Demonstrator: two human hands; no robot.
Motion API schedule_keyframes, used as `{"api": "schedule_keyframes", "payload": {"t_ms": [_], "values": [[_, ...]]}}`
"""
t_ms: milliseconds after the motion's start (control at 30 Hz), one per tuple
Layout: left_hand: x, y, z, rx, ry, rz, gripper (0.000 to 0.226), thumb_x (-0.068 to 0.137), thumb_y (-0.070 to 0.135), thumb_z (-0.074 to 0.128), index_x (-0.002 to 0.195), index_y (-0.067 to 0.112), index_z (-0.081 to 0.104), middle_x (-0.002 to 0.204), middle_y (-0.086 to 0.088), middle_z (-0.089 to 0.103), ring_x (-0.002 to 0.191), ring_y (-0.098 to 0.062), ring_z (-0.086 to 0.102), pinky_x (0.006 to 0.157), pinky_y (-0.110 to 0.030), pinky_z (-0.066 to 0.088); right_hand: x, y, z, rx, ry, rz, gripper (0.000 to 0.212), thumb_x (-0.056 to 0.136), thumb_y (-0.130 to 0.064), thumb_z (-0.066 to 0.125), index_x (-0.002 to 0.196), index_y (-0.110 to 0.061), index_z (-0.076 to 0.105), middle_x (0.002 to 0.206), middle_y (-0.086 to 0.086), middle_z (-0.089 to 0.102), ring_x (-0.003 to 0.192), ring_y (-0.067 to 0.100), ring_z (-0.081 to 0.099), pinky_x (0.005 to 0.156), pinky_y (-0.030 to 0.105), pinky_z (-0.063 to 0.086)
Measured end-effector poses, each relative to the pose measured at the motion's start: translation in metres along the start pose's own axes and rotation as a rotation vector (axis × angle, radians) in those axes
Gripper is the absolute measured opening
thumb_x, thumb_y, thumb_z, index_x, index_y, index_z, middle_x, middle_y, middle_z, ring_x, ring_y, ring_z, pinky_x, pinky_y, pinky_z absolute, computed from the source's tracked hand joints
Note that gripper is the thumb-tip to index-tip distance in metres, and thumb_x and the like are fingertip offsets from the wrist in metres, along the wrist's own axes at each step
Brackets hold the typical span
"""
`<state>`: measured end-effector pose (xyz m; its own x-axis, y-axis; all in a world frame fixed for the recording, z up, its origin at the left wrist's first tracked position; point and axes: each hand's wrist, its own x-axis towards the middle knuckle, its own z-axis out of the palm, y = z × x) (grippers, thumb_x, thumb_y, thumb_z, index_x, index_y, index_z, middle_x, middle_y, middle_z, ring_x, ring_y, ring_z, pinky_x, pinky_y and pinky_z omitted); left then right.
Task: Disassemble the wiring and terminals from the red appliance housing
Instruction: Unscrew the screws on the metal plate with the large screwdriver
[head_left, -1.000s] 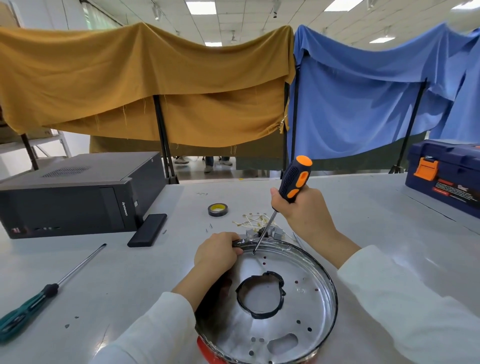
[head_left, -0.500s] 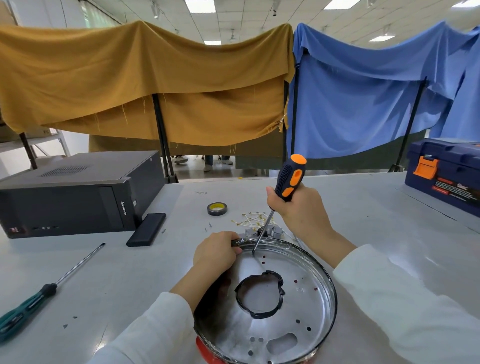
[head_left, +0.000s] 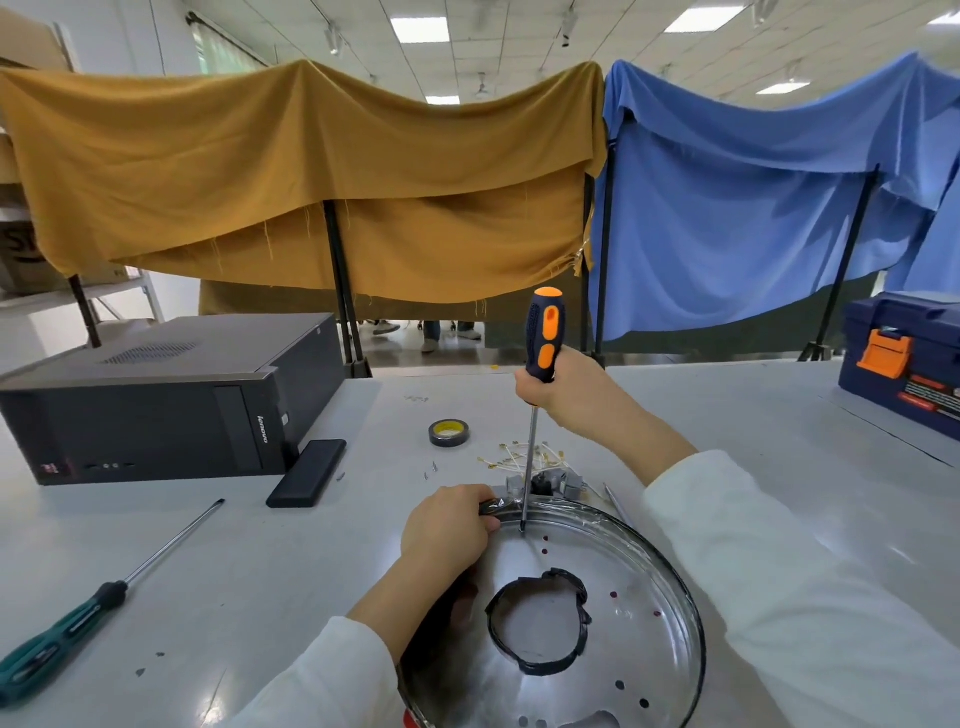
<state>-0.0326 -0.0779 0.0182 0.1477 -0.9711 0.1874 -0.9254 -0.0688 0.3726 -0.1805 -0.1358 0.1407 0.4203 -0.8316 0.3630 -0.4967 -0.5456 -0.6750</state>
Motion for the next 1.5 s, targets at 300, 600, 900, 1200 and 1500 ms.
{"api": "schedule_keyframes", "payload": {"t_ms": [300, 600, 900, 1200, 1500], "values": [[0.001, -0.001, 0.001, -0.011, 0.004, -0.002, 0.016, 0.089, 0.028, 0.056, 0.105, 0.029, 0.061, 0.106, 0.0, 0.066, 0.099, -0.025, 0.058, 0.072, -0.028, 0.04, 0.002, -0.005, 0.006, -0.068, -0.103, -0.093, 0.028, 0.091, -0.032, 0.053, 0.071, -0.02, 0.037, 0.06, -0.005, 0.039, 0.053, 0.009, 0.036, 0.053, 0.023, 0.031], [0.0, -0.003, 0.003, -0.005, 0.007, 0.02, 0.015, 0.09, 0.029, 0.055, 0.103, 0.028, 0.06, 0.105, -0.001, 0.066, 0.099, -0.026, 0.058, 0.071, -0.029, 0.04, -0.001, -0.024, 0.026, 0.523, 0.125, 0.027, 0.017, 0.09, -0.023, 0.062, 0.083, -0.018, 0.048, 0.066, 0.001, 0.05, 0.054, 0.012, 0.051, 0.051, 0.023, 0.05], [0.002, -0.002, 0.002, 0.0, -0.003, 0.023, 0.016, 0.09, 0.03, 0.056, 0.105, 0.028, 0.06, 0.107, -0.002, 0.066, 0.1, -0.027, 0.058, 0.074, -0.03, 0.042, 0.002, -0.027, 0.036, 0.894, 0.013, 0.026, 0.037, 0.083, 0.006, 0.049, 0.059, -0.017, 0.032, 0.042, -0.006, 0.028, 0.033, 0.008, 0.022, 0.035, 0.014, 0.023], [-0.001, -0.001, 0.001, 0.002, 0.01, 0.026, 0.013, 0.09, 0.03, 0.055, 0.103, 0.029, 0.06, 0.106, -0.001, 0.066, 0.099, -0.026, 0.058, 0.073, -0.03, 0.04, -0.008, -0.015, 0.029, 0.627, 0.338, -0.007, 0.02, 0.088, -0.019, 0.065, 0.087, -0.018, 0.045, 0.067, 0.005, 0.052, 0.046, 0.01, 0.05, 0.049, 0.024, 0.048], [0.0, -0.001, 0.0, 0.014, 0.008, 0.018, 0.017, 0.091, 0.03, 0.055, 0.108, 0.03, 0.059, 0.11, -0.001, 0.065, 0.102, -0.026, 0.057, 0.071, -0.028, 0.037, 0.008, -0.01, 0.021, 1.031, 0.005, 0.055, 0.035, 0.088, 0.001, 0.052, 0.064, -0.019, 0.035, 0.045, -0.008, 0.029, 0.037, 0.007, 0.025, 0.036, 0.016, 0.023]]}}
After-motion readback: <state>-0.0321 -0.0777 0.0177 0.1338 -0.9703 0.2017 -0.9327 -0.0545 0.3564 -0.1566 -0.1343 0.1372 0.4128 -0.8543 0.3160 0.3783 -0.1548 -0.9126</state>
